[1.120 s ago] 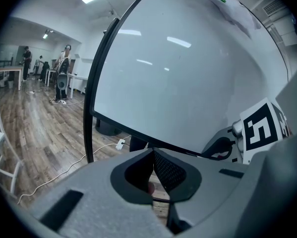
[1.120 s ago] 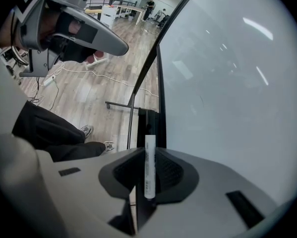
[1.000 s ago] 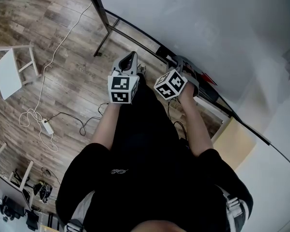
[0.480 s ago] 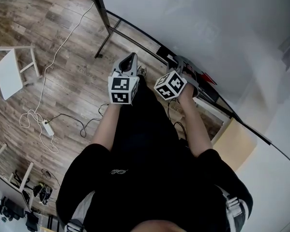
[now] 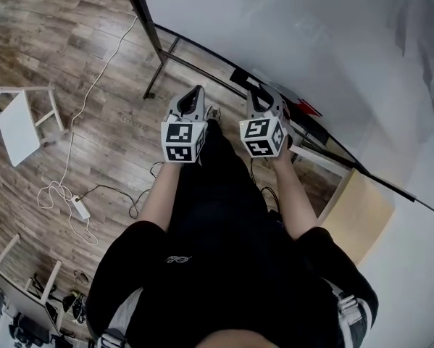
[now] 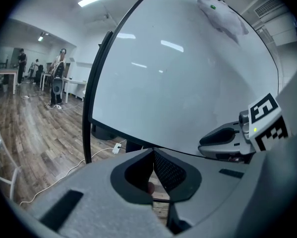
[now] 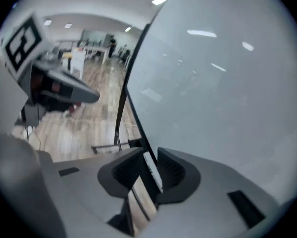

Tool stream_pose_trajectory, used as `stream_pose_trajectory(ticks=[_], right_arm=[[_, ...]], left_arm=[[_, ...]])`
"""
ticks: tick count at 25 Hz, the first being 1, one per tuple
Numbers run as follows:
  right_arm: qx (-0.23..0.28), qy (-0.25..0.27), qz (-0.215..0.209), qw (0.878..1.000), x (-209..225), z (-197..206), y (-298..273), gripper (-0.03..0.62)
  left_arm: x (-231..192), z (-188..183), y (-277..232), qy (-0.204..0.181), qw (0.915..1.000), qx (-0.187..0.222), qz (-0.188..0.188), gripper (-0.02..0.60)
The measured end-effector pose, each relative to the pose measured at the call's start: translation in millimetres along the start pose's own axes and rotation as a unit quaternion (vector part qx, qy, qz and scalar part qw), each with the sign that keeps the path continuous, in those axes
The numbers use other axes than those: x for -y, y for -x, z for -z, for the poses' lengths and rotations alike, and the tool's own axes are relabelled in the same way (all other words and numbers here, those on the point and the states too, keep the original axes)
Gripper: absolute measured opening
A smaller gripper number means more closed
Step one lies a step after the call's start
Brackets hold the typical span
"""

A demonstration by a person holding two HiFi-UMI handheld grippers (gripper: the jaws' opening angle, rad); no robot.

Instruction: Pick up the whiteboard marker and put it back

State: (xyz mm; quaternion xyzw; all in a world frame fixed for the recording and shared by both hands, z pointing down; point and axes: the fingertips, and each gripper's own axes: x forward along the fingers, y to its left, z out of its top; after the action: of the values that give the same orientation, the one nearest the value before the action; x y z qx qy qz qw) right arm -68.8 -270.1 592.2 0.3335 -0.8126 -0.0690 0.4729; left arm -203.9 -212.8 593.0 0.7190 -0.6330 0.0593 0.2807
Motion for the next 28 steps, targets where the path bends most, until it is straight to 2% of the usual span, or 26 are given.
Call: stream_pose_trajectory(ticks=[2,4,7,12,16,22,28], right_arm=[[0.042,-0.088,0.0,0.995,7,-8,17,0.042],[0.072,-0.123,0.023,0.99,15,-12,36,0.018],[0.098,-0.117,0.067,0.986,23,-12,65,0.005],[0.134,-0.191,0.102,0.967,34,-1,113,0.002],[0.145,-0.204,0.129,0.959,41,15,141,0.002],[0.157,-0.23,0.139,0.95,46,44,177,0.001],[0.18,-0.242,0.145,0.943,53,75,214,0.002]], left_arm=[[8,-8,6,-0.008,0.9999,0.01,0.012,0.006],[18,-15,12,-0.017,0.9994,0.018,0.025,0.006],[35,-24,23,-0.03,0.9979,0.028,0.049,0.006],[68,-32,38,-0.048,0.994,0.037,0.091,0.006],[97,-37,42,-0.058,0.9904,0.048,0.116,0.006],[144,-34,50,-0.075,0.9858,0.048,0.142,0.006],[198,-24,64,-0.092,0.9834,0.057,0.146,0.006]])
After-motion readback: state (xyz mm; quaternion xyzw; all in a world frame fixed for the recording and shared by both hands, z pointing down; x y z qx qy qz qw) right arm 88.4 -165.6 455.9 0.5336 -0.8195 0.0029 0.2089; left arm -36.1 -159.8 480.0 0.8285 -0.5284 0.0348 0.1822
